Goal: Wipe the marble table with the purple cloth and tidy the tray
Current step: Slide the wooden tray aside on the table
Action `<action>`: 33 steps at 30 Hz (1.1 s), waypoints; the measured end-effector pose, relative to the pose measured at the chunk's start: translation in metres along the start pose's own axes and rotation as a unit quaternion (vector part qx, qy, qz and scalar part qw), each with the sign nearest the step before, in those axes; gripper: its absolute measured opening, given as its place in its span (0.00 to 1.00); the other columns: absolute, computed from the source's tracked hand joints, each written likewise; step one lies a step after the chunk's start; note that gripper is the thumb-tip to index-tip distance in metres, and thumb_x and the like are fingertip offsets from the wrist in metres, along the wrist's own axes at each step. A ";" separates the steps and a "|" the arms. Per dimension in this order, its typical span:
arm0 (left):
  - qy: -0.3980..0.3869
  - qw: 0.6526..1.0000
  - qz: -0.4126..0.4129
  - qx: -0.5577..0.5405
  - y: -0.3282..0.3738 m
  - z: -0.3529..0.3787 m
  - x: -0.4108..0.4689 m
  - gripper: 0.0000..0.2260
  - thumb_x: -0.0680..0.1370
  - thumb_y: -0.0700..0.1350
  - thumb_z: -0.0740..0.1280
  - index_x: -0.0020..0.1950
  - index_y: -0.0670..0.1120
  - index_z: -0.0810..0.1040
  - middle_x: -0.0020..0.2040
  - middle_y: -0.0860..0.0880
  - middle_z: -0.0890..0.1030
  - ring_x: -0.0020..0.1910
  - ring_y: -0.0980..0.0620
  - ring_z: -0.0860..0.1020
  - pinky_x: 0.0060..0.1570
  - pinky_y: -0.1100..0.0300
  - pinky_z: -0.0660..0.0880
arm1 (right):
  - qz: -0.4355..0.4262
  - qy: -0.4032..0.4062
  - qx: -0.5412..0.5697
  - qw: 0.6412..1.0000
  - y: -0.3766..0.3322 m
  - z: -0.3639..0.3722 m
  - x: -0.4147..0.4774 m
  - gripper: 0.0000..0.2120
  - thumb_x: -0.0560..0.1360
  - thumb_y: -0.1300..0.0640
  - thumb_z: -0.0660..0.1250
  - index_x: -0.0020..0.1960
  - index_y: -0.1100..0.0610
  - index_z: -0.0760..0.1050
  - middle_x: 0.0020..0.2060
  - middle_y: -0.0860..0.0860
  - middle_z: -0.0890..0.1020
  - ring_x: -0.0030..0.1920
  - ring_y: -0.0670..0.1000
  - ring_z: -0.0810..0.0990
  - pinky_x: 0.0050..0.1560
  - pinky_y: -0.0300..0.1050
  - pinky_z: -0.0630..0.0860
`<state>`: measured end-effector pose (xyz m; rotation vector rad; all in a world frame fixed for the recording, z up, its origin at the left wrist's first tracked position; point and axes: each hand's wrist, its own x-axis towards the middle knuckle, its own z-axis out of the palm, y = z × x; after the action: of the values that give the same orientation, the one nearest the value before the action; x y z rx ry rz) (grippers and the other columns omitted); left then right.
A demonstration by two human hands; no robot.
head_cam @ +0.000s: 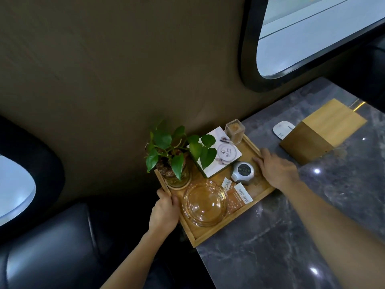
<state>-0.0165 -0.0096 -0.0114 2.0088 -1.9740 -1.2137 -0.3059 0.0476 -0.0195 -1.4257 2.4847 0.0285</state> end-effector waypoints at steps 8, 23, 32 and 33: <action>0.009 0.999 0.026 0.029 0.004 -0.003 0.001 0.11 0.80 0.47 0.57 0.53 0.39 0.66 0.48 0.38 0.79 0.48 0.37 0.79 0.41 0.54 0.71 | -0.075 -0.010 -0.041 0.996 0.012 -0.003 0.007 0.15 0.81 0.46 0.44 0.50 0.55 0.62 0.43 0.55 0.80 0.36 0.55 0.79 0.33 0.46 0.74; 0.014 0.994 0.105 0.034 0.071 0.025 0.010 0.09 0.79 0.43 0.58 0.55 0.38 0.68 0.46 0.39 0.80 0.47 0.35 0.80 0.47 0.47 0.75 | -0.035 0.204 -0.126 0.970 0.077 -0.022 0.018 0.16 0.65 0.54 0.75 0.30 0.62 0.72 0.14 0.53 0.73 0.09 0.55 0.68 0.14 0.33 0.57; -0.024 0.991 0.126 0.031 0.123 0.059 0.022 0.04 0.80 0.44 0.56 0.49 0.44 0.64 0.48 0.39 0.79 0.49 0.38 0.78 0.49 0.49 0.73 | -0.029 0.246 -0.134 0.960 0.138 -0.027 0.042 0.15 0.74 0.52 0.62 0.34 0.62 0.71 0.16 0.53 0.75 0.12 0.56 0.71 0.13 0.38 0.64; -0.024 0.991 0.130 0.025 0.127 0.062 0.023 0.04 0.80 0.44 0.56 0.48 0.45 0.63 0.48 0.39 0.79 0.49 0.38 0.78 0.49 0.49 0.73 | -0.019 0.229 -0.126 0.965 0.141 -0.030 0.045 0.14 0.73 0.54 0.67 0.35 0.62 0.72 0.17 0.54 0.76 0.13 0.57 0.73 0.14 0.40 0.66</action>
<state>-0.1584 -0.0228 0.0063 1.6873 -2.2246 -1.1722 -0.4541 0.0780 -0.0189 -1.7495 2.9059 0.0071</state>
